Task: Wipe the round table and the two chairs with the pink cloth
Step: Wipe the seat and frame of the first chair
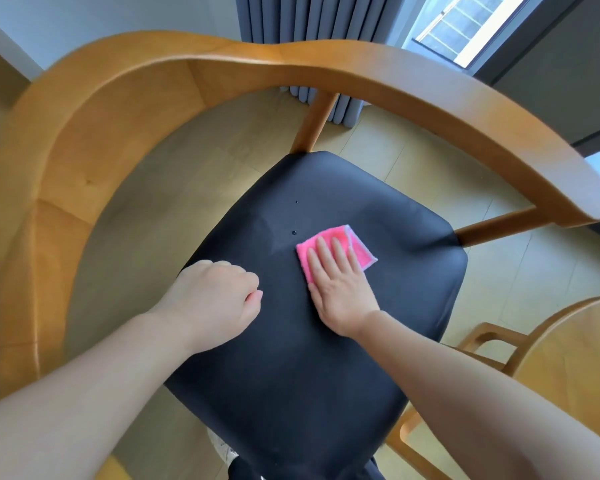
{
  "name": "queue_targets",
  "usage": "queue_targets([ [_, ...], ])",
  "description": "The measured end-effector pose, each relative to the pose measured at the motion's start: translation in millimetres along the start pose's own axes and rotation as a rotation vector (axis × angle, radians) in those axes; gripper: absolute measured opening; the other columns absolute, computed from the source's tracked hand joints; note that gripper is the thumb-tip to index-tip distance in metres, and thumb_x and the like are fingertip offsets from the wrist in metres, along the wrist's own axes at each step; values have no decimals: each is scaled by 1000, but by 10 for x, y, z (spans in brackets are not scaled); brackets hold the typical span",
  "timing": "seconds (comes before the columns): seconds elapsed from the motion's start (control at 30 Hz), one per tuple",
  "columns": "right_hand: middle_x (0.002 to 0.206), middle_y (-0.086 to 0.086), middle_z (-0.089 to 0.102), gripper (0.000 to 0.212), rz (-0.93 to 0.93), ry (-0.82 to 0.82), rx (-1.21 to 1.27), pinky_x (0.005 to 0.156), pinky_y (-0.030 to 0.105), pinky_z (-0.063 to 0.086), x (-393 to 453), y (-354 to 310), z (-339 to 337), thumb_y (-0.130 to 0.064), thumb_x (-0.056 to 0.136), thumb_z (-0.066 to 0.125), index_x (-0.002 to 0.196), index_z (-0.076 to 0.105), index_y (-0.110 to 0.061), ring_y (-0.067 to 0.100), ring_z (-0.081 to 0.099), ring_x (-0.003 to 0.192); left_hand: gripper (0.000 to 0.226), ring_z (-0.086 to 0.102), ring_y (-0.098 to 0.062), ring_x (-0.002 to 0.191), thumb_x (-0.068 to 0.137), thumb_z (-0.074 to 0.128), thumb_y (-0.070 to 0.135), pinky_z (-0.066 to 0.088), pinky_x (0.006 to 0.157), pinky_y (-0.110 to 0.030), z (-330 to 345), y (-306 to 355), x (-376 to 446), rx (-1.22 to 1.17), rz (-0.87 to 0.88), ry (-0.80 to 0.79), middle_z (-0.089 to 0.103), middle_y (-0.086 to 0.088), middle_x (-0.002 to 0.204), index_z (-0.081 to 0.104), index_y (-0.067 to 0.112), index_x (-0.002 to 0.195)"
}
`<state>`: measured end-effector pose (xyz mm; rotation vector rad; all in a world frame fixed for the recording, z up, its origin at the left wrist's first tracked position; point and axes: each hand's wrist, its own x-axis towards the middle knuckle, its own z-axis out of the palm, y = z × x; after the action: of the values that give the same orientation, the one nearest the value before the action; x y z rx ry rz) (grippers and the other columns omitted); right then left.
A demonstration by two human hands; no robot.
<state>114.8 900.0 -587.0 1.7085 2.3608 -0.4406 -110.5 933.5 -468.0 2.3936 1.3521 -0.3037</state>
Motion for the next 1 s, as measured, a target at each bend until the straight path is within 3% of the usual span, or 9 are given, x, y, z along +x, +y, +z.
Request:
queue_targets([
  [0.27, 156, 13, 25, 57, -264, -31, -73, 116, 52, 8, 75, 127, -37, -38, 100, 22, 150, 29, -12, 40, 19, 144, 40, 39, -19, 67, 96, 36, 35, 29, 67, -27, 26, -114, -30, -22, -24, 34, 35, 4, 60, 25, 20, 60],
  [0.43, 159, 10, 16, 57, -335, -63, -91, 119, 51, 10, 240, 318, -85, -40, 100, 17, 152, 21, -15, 38, 12, 146, 40, 38, -20, 66, 96, 36, 34, 27, 67, -27, 60, -190, 26, -40, -40, 42, 34, 4, 59, 24, 20, 60],
  [0.6, 157, 11, 22, 56, -388, -51, -81, 117, 51, 12, 287, 386, -92, -38, 100, 23, 150, 28, -13, 37, 16, 145, 40, 37, -18, 67, 96, 35, 36, 31, 68, -27, 58, -238, 73, -32, -70, 38, 34, 4, 60, 23, 21, 61],
  [0.67, 157, 11, 21, 58, -330, -35, -48, 118, 50, 9, 364, 472, -127, -39, 99, 22, 150, 27, -12, 37, 13, 145, 40, 36, -18, 67, 96, 35, 35, 27, 67, -26, 52, -249, 88, -30, -73, 41, 34, 4, 60, 22, 21, 61],
  [0.77, 159, 9, 15, 62, -101, 2, 18, 119, 43, 1, 577, 711, -249, -45, 98, 14, 152, 20, -15, 32, 4, 147, 40, 37, -18, 68, 96, 34, 35, 25, 68, -25, 38, -270, 101, -24, -79, 34, 34, 5, 62, 23, 20, 61],
  [0.87, 161, 7, 9, 64, -30, 13, 21, 119, 40, -4, 748, 896, -341, -47, 98, 11, 154, 16, -16, 27, -3, 148, 40, 37, -18, 68, 96, 35, 34, 26, 68, -25, 5, -283, 129, -33, -88, 35, 35, 5, 62, 24, 20, 61],
  [1.0, 159, 11, 15, 57, 195, 92, 109, 118, 44, 8, 1136, 1024, -457, -38, 102, 20, 153, 17, -13, 35, 11, 145, 40, 34, -18, 67, 97, 34, 34, 23, 66, -26, -19, -291, 122, -12, -89, 35, 33, 4, 61, 23, 20, 61],
])
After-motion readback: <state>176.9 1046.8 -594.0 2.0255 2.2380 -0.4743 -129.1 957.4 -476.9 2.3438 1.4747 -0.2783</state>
